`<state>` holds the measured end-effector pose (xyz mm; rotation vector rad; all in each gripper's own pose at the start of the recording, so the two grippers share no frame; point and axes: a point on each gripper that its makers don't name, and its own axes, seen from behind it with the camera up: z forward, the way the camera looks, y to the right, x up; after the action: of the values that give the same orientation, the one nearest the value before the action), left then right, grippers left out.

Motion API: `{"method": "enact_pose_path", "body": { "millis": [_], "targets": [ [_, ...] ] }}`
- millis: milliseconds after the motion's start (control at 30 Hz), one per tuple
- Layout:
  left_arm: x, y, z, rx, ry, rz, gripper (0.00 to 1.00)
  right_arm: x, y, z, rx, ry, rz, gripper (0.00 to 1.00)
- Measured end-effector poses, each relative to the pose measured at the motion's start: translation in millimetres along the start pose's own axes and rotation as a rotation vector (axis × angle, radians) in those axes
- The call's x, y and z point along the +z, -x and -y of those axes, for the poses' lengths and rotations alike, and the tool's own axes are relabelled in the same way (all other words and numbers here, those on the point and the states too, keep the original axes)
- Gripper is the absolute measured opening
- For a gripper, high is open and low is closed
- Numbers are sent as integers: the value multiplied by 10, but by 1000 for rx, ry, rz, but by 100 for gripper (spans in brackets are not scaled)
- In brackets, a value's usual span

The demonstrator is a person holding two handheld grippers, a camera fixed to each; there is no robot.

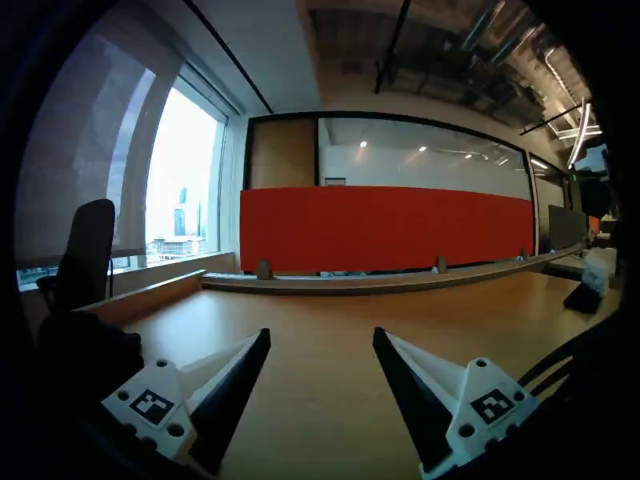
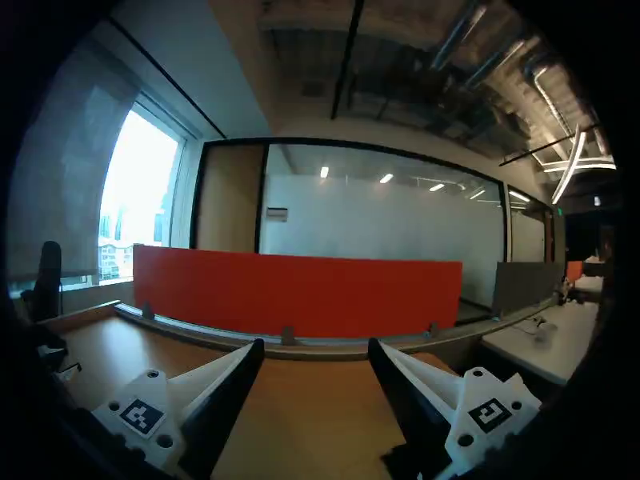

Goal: Fold towel

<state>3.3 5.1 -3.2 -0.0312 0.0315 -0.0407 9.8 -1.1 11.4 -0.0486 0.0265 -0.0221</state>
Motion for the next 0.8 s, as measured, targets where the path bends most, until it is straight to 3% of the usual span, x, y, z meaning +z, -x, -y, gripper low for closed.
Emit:
{"method": "enact_pose_path", "body": {
  "millis": [367,800],
  "targets": [
    [-7,-2,-2,-1,0,0,95,-46,150,-76,-5,5,-18,100],
    [-13,-17,-10,-2,0,1,95,-29,679,-23,28,-14,6,100]
  ]
}}
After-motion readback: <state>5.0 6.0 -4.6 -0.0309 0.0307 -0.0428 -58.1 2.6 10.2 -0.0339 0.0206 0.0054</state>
